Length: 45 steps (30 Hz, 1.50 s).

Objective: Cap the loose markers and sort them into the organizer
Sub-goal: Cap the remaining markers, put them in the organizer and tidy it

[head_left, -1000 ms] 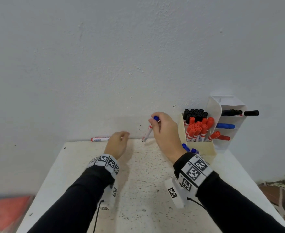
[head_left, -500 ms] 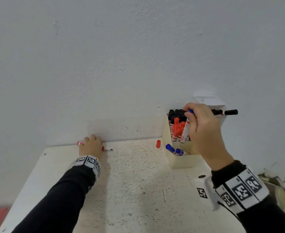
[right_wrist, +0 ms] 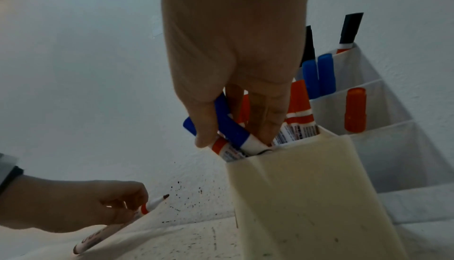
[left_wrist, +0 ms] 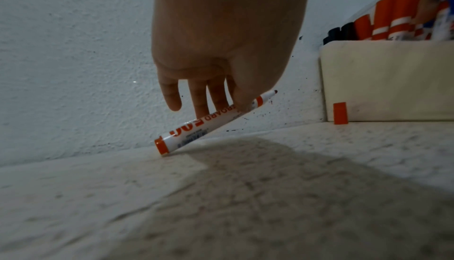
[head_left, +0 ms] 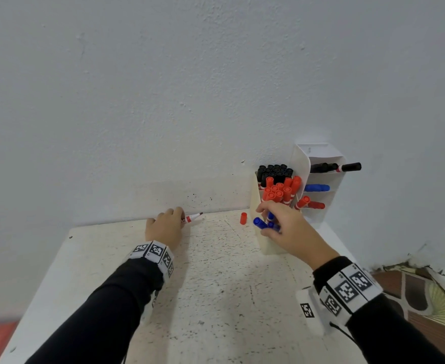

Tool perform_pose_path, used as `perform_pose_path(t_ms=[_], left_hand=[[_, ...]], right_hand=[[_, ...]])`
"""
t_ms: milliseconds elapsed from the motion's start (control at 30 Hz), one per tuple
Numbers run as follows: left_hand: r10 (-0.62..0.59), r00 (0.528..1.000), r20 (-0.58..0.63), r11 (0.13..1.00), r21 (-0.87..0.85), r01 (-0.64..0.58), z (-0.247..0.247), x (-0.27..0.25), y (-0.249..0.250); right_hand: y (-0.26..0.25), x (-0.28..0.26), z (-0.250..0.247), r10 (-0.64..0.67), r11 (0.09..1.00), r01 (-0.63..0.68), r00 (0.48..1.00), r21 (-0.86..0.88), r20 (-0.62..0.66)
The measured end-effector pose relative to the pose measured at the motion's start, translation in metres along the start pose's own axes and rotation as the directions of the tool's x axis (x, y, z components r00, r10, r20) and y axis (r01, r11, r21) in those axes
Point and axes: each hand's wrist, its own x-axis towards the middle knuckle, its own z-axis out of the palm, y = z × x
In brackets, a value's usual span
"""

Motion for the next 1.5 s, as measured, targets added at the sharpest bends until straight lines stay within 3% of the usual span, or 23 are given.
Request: perform_pose_path(t_ms=[133,333,567,733,933,1100,1500], left_hand=[[0.006,1.0,0.003,1.0,-0.017,-0.006,0.0,-0.005,0.006],[0.007,1.0,-0.007,1.0,-0.029,-0.008,0.001,-0.011,0.013],[-0.001,1.0,0.018,1.0,-0.023,0.001,0.002,-0.02,0.021],[-0.006,1.0,0.028,1.0,-0.027,0.006,-0.002,-0.029,0.027],[-0.006,1.0,0.024,1.0,-0.028,0.007,-0.006,-0.039,0.028],[-0.01,0.999,0.032,1.0,-0.016,0.011,-0.006,-0.044,0.029],[-0.006,1.0,0.025,1.0,-0.026,0.007,-0.01,-0.056,0.036]], right_hand=[[0.002,0.003,0.003,-0.025,0.999,0.026,0.999,0.034,-0.03],[0.005,-0.006,0.009,-0.02,0.978,0.055,0.985,0.203,-0.172],[-0.003,-0.006,0.015,0.073,0.97,-0.018,0.973,0.244,-0.217],[0.002,-0.012,0.018,0.166,0.837,-0.065,0.976,0.544,-0.138],[0.006,-0.018,0.008,0.181,0.761,-0.036,0.971,0.648,-0.159],[0.006,-0.018,0.006,0.214,0.811,-0.073,0.96,0.581,-0.178],[0.013,-0.022,0.004,0.122,0.907,-0.039,0.977,0.42,-0.172]])
